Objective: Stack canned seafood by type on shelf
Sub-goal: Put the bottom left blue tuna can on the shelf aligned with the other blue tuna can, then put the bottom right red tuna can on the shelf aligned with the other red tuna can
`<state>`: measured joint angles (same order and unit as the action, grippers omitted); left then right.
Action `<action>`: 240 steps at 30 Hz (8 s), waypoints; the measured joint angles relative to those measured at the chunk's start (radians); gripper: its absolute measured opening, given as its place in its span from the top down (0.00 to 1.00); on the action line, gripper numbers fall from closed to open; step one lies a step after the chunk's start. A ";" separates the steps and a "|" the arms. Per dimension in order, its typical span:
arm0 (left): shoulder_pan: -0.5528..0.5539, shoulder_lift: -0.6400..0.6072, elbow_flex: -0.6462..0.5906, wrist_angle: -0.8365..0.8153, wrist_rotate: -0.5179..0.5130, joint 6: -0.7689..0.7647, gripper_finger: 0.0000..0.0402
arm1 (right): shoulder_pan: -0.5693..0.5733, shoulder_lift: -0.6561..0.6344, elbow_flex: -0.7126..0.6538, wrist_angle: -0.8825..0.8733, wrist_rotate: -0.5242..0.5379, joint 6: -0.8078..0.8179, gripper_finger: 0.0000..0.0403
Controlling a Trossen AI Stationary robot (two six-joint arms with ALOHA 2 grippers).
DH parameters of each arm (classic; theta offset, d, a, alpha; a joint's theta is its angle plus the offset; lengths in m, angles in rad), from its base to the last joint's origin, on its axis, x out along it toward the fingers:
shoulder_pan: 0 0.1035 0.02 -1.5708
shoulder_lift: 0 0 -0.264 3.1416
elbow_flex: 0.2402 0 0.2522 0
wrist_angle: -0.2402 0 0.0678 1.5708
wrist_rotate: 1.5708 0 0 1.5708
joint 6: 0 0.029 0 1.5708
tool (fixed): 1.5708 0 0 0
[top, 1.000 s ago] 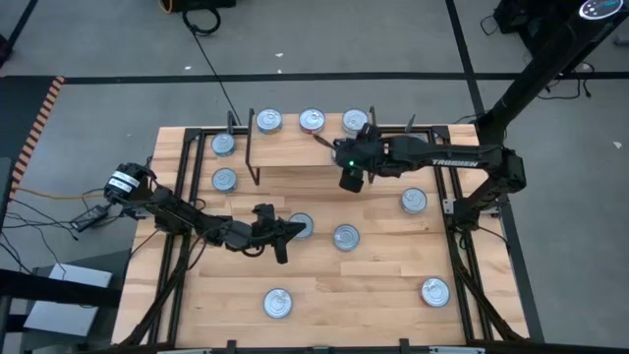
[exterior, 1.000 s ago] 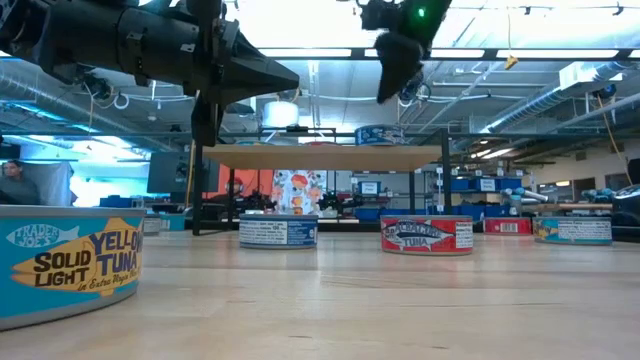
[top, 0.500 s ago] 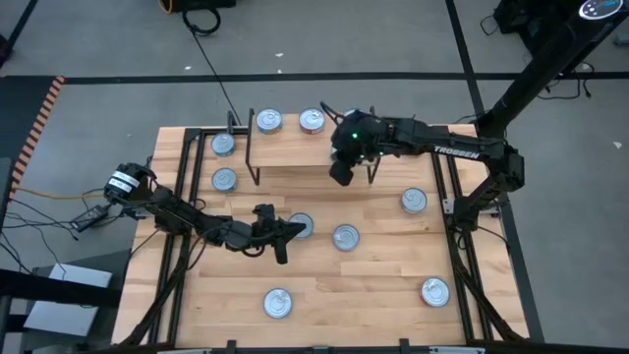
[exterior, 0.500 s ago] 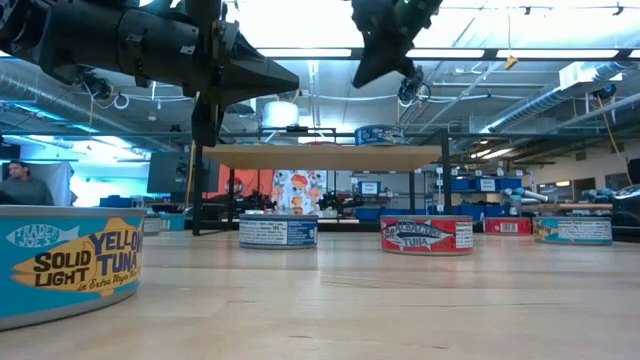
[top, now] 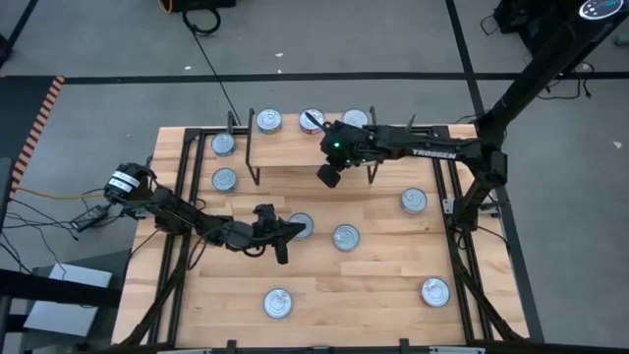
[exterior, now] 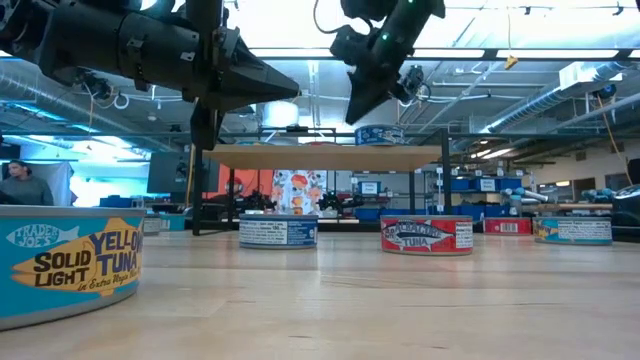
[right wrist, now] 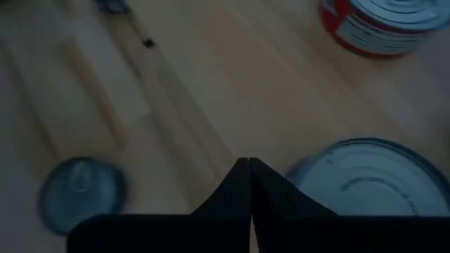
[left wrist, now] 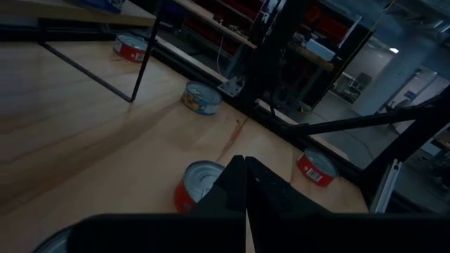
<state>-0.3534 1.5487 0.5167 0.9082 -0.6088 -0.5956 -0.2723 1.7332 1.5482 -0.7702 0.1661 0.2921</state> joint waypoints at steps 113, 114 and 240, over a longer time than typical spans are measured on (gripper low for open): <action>0.069 0.001 0.074 -0.026 0.318 0.070 1.00 | 0.529 -0.529 -0.309 -0.162 -0.109 0.423 1.00; 0.075 0.001 0.080 -0.030 0.337 0.070 1.00 | 0.571 -0.545 -0.341 -0.148 -0.108 0.480 1.00; 0.153 0.001 0.302 -0.373 0.551 0.321 0.86 | 0.537 -0.462 -1.038 0.800 -0.531 1.072 1.00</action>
<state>-0.2008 1.5494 0.8183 0.5354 -0.0579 -0.2750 0.2649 1.2716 0.5102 0.0297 -0.3649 1.3646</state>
